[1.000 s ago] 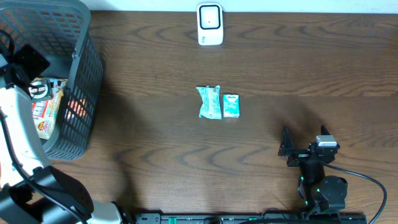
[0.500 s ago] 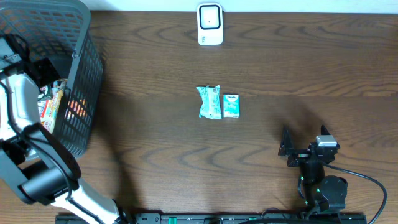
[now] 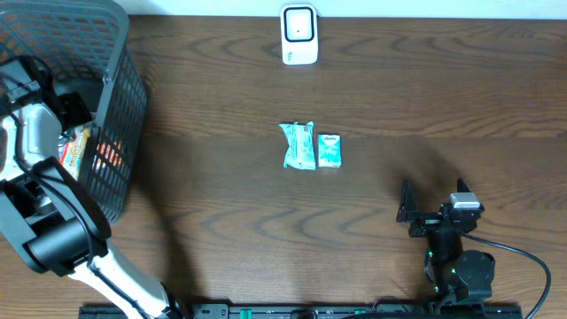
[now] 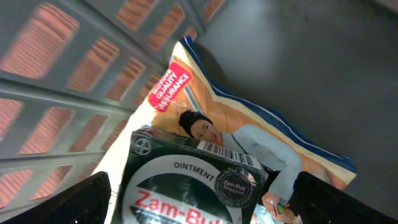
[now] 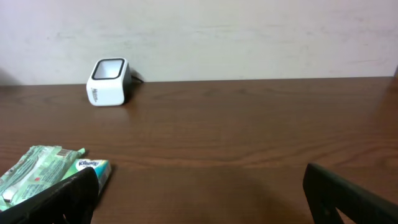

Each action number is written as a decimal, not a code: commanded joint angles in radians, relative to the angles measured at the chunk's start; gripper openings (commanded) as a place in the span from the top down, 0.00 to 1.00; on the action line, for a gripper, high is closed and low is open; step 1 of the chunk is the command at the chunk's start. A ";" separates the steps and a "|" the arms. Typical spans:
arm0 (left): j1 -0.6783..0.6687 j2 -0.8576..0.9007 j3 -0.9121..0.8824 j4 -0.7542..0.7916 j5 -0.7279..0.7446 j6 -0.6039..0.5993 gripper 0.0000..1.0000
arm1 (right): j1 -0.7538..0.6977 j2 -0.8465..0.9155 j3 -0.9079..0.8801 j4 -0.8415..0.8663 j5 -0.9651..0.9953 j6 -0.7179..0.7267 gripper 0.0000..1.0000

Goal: Scan the item barcode
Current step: 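Reach the left gripper down into the basket toward the Zam-Buk tin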

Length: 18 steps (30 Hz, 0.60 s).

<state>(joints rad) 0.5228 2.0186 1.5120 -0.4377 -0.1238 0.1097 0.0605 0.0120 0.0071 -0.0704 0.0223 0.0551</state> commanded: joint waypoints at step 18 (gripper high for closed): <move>0.055 0.037 -0.006 -0.051 0.153 0.014 0.12 | -0.004 -0.005 -0.002 -0.003 0.002 -0.012 0.01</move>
<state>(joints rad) 0.5751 2.0293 1.5120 -0.4835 -0.0227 0.1123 0.0605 0.0120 0.0071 -0.0704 0.0227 0.0551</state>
